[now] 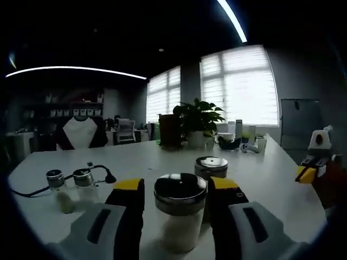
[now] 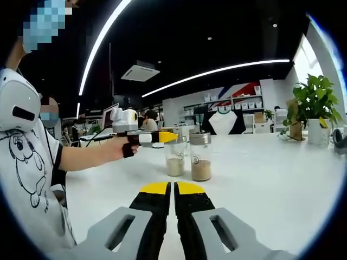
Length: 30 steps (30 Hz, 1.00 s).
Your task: Rotate the seasoning bottle until the label or dispensing opening points toward the visible target arrow and the bottle remains upright within the marked orientation range
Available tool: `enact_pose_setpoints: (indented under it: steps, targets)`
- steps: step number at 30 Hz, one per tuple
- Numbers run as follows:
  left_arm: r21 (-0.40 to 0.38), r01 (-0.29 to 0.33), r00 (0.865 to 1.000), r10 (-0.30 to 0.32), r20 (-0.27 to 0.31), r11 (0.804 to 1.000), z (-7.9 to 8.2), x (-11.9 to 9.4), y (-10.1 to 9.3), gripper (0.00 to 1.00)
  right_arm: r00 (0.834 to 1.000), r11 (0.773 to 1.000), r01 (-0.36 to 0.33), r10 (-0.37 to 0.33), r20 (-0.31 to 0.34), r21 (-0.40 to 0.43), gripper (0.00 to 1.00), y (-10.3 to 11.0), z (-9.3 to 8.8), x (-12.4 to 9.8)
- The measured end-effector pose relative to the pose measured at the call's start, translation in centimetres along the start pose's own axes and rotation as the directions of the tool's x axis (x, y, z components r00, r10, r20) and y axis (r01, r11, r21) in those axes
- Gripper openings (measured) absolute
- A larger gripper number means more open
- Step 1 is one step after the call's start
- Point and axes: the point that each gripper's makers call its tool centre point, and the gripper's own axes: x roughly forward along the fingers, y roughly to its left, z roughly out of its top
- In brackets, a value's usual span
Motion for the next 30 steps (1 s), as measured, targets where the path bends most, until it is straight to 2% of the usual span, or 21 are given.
enact_pose_setpoints:
  steps: [3,11,17,22,25,29,30]
  targets:
    - [-0.025,0.041,0.999,-0.041,0.004,0.999,-0.1,0.1,-0.5,0.41,1.000,1.000,0.001,-0.001,0.001,0.003,0.00,-0.1,0.0,0.0]
    - [-0.017,0.071,0.997,-0.072,-0.007,0.997,-0.3,0.4,-0.1,0.40,1.000,1.000,-0.010,0.010,-0.008,-0.010,0.00,0.1,0.1,0.3]
    - [-0.018,0.128,0.992,-0.128,-0.002,0.992,-0.2,0.5,0.2,0.40,1.000,1.000,-0.018,0.018,-0.014,-0.012,0.00,0.3,0.0,0.4]
    - [-0.015,0.205,0.979,-0.205,0.000,0.979,-0.1,0.5,-0.1,0.40,1.000,1.000,-0.020,0.019,-0.019,-0.012,0.00,0.3,-0.1,0.4]
    - [-0.008,0.226,0.974,-0.226,-0.013,0.974,0.0,0.5,-0.3,0.40,1.000,1.000,-0.018,0.018,-0.020,-0.010,0.00,0.3,-0.2,0.4]
    - [-0.006,0.281,0.960,-0.281,-0.014,0.960,0.0,0.3,-0.9,0.40,1.000,1.000,-0.019,0.018,-0.024,-0.010,0.00,0.4,-0.3,0.5]
    - [-0.014,0.307,0.951,-0.308,-0.012,0.951,0.0,0.3,-1.1,0.40,1.000,1.000,-0.020,0.019,-0.025,-0.011,0.00,0.4,-0.3,0.5]
